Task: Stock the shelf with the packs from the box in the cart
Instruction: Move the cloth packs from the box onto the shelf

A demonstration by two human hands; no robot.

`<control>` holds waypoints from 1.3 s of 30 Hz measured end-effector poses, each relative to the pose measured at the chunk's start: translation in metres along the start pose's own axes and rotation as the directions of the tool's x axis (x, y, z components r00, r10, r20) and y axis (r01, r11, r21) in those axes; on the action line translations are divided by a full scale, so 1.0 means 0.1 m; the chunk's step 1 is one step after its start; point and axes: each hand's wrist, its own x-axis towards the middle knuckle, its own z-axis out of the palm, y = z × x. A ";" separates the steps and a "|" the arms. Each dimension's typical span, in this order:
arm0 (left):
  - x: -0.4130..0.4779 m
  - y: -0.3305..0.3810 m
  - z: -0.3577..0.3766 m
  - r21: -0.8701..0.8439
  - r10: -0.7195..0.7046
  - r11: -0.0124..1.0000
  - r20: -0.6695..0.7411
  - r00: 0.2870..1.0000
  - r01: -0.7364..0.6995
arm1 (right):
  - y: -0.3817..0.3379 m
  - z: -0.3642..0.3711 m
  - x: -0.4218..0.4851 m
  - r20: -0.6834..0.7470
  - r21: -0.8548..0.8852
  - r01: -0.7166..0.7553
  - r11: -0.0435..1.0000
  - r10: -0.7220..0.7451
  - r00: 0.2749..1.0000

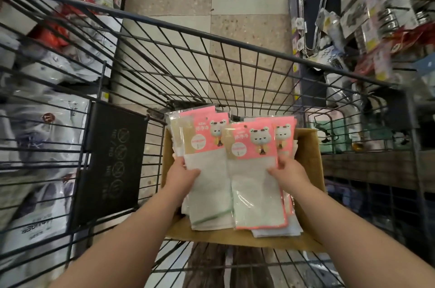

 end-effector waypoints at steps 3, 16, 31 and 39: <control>-0.17 0.06 -0.04 -0.073 0.022 0.997 0.025 0.999 -0.020 | -0.03 -0.10 -0.14 -0.010 0.034 0.075 0.997 -0.075 0.997; -1.46 0.68 -0.39 -0.246 0.251 0.931 -0.109 0.962 -0.271 | -0.64 -1.04 -1.22 -0.157 0.141 0.383 0.913 -0.361 0.919; -2.94 0.83 -1.11 -0.330 0.473 0.764 -0.298 0.829 -0.554 | -0.94 -1.60 -2.97 -0.278 0.177 0.648 0.741 -0.594 0.755; -3.66 0.44 -1.56 -0.383 0.655 0.638 -0.186 0.733 -0.668 | -0.65 -1.39 -4.05 -0.460 0.204 0.728 0.655 -0.592 0.662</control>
